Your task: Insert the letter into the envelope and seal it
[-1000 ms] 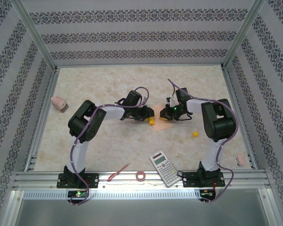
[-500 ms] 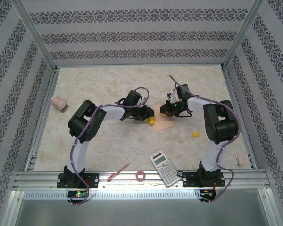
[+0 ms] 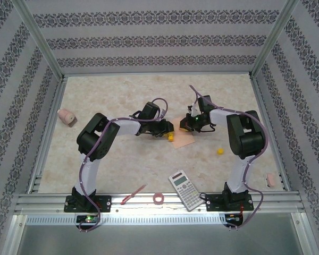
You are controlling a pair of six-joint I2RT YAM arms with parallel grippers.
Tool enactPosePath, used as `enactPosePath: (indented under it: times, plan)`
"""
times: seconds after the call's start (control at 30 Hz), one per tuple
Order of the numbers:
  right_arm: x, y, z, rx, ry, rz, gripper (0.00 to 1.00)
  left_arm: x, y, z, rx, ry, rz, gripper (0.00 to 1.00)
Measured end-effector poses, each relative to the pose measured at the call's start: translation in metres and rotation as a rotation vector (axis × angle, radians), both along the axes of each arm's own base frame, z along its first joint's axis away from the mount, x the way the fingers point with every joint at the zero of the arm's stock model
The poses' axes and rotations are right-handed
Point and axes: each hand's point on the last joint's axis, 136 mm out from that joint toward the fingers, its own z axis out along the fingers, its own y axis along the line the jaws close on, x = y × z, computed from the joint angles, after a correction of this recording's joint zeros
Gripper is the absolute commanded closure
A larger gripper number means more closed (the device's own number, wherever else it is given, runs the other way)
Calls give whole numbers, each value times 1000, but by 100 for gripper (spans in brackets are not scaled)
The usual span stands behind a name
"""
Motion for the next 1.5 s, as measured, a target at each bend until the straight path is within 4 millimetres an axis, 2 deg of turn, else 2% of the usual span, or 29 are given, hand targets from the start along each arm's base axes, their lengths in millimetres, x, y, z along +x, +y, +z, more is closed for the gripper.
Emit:
enactPosePath:
  times: [0.13, 0.6, 1.03, 1.33, 1.5]
  plan:
    - [-2, 0, -7, -3, 18, 1, 100, 0, 0, 0, 0, 0, 0, 100]
    - [-2, 0, -7, -3, 18, -1, 100, 0, 1, 0, -4, 4, -1, 100]
    - [12, 2, 6, 8, -8, -14, 100, 0, 1, 0, -4, 4, -1, 100]
    - [5, 1, -7, 2, 30, -13, 100, 0, 1, 0, -4, 5, -1, 100]
    - [5, 2, -8, 8, 25, -10, 100, 0, 1, 0, -6, 6, -2, 100]
